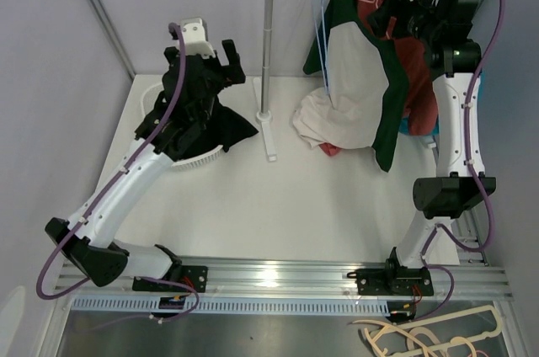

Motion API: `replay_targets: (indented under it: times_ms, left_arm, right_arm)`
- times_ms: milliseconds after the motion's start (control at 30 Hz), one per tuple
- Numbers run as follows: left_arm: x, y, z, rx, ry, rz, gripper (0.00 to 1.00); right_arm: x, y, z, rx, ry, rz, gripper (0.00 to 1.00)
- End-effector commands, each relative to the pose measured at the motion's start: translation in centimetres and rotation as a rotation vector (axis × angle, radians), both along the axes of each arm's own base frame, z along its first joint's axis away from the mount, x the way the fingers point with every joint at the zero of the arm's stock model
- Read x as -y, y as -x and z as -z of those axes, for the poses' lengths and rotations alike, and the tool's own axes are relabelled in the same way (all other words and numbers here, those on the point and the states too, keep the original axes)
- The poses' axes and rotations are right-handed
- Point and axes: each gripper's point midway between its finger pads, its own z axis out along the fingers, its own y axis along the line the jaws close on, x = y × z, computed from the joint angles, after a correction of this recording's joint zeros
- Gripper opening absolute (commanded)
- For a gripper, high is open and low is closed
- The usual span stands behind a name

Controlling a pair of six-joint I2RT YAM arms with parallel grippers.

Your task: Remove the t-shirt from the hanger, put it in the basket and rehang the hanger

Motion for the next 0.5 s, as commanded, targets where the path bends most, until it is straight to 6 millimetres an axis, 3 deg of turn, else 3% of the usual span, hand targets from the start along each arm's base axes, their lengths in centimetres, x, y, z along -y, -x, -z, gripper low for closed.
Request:
replay_targets:
  times_ms: [0,133,300,467]
  left_arm:
    - [1.3,1.2,-1.8,0.075,-0.085,0.024,1.00]
    - [2.4,1.8,-1.9,0.085,-0.121,0.037,0.99]
    - [2.6,2.2,-2.0,0.084,-0.113,0.040,1.00]
    - [2.7,2.5,-2.4,0.095,-0.111,0.049,1.00]
  right_arm:
    - [-0.6,0.2,-1.7,0.051,-0.017,-0.039,0.81]
    - [-0.7,-0.6,-1.0,0.035,-0.036,-0.040,0.66]
    - [-0.9,-1.8,0.2,0.011,-0.054,-0.045,0.65]
    - [-0.9,-2.4,0.7,0.001,-0.064,-0.041,0.55]
